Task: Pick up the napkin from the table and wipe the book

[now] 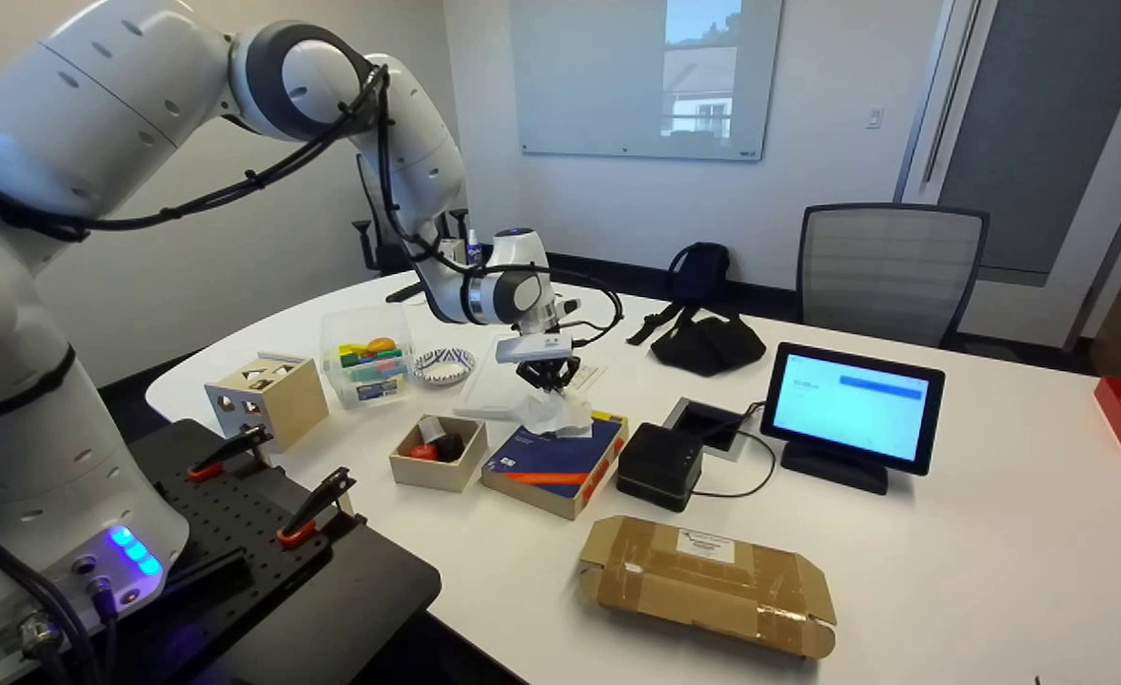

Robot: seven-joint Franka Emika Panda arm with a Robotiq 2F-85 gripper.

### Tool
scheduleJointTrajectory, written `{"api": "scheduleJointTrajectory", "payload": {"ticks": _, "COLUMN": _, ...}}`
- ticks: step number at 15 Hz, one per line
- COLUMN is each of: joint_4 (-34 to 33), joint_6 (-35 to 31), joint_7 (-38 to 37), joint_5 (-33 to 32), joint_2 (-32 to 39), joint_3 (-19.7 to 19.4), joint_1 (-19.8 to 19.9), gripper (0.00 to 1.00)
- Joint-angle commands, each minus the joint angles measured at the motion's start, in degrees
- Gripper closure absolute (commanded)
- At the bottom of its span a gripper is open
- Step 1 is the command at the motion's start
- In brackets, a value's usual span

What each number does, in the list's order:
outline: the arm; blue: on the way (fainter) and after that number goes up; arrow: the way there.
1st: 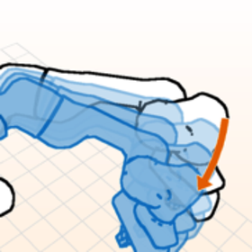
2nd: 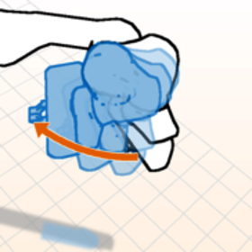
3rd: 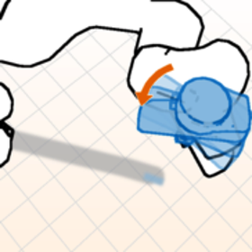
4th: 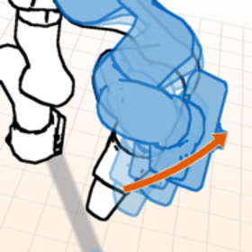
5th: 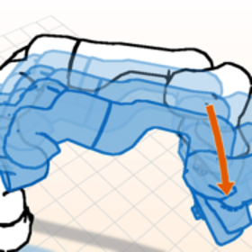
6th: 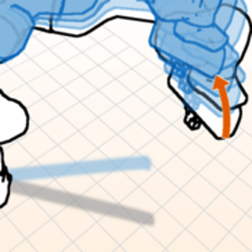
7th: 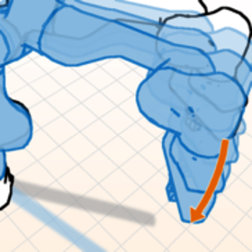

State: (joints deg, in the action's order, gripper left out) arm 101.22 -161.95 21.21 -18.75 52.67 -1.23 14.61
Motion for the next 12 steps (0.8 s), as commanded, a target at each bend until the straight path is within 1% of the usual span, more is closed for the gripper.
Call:
{"api": "scheduleJointTrajectory", "payload": {"ticks": 1, "joint_4": -2.41, "joint_6": 4.27, "joint_7": -0.98, "joint_5": 0.75, "joint_2": 0.71, "joint_3": -3.15, "joint_1": -2.60, "gripper": 0.99}}
{"api": "scheduleJointTrajectory", "payload": {"ticks": 6, "joint_4": -1.44, "joint_6": 3.33, "joint_7": -6.45, "joint_5": -0.35, "joint_2": 0.61, "joint_3": -10.71, "joint_1": -5.70, "gripper": 0.99}}
{"api": "scheduleJointTrajectory", "payload": {"ticks": 8, "joint_4": -1.41, "joint_6": 2.99, "joint_7": -8.26, "joint_5": -0.34, "joint_2": 1.02, "joint_3": -12.71, "joint_1": -6.19, "gripper": 0.99}}
{"api": "scheduleJointTrajectory", "payload": {"ticks": 9, "joint_4": -1.32, "joint_6": 3.13, "joint_7": -7.92, "joint_5": 0.18, "joint_2": 1.04, "joint_3": -12.25, "joint_1": -5.31, "gripper": 0.99}}
{"api": "scheduleJointTrajectory", "payload": {"ticks": 10, "joint_4": -1.58, "joint_6": 4.06, "joint_7": -6.93, "joint_5": 1.29, "joint_2": 1.19, "joint_3": -10.77, "joint_1": -3.65, "gripper": 0.99}}
{"api": "scheduleJointTrajectory", "payload": {"ticks": 12, "joint_4": -1.72, "joint_6": 4.79, "joint_7": -7.26, "joint_5": 1.93, "joint_2": 1.83, "joint_3": -10.57, "joint_1": -3.11, "gripper": 0.99}}
